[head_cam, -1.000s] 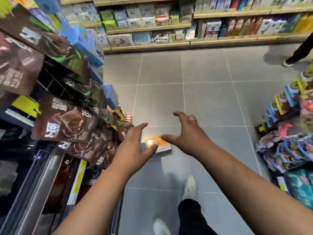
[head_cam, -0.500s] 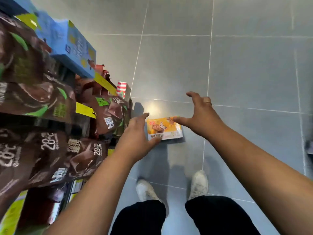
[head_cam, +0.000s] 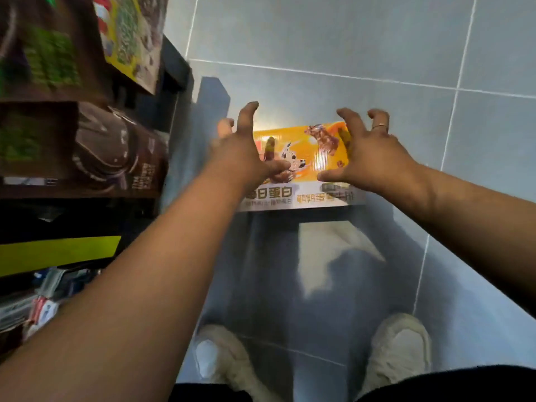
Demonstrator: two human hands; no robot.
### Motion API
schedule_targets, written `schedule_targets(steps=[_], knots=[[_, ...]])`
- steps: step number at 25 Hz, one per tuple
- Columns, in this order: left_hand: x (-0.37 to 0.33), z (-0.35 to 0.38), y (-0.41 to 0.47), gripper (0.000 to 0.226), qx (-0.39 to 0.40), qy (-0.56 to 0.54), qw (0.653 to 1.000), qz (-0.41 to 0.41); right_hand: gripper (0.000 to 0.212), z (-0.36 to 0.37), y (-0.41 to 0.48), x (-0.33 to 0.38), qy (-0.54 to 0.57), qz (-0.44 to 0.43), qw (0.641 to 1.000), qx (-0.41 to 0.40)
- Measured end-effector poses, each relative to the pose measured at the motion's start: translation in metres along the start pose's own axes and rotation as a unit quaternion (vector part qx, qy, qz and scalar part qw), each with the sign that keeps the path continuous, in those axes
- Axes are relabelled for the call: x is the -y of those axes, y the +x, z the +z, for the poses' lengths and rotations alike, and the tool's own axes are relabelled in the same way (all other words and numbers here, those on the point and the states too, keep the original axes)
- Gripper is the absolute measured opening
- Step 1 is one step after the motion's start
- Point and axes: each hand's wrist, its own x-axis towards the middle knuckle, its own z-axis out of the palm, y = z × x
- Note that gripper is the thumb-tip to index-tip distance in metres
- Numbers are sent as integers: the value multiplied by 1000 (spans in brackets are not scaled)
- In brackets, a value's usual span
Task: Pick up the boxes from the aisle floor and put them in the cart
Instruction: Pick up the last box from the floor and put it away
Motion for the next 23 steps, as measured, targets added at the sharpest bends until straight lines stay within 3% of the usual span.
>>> schedule_targets(steps=[5,8,13,17,23], knots=[[34,44,44,133,62,-40,995,-63,126,31,45,-16,30,12,999,19],[44,54,44,133,79,-106,989,-70,124,35,52,-14,63,10,997,40],[35,43,32,130,55,-105,992,-51,116,30,36,-7,78,25,996,34],[14,-8,-10,128,43,-87,995,-24,114,-19,-21,9,103,41,993,29],[-37,-140,-131,125,22,-107,994,-24,115,-155,-144,58,87,32,995,24]])
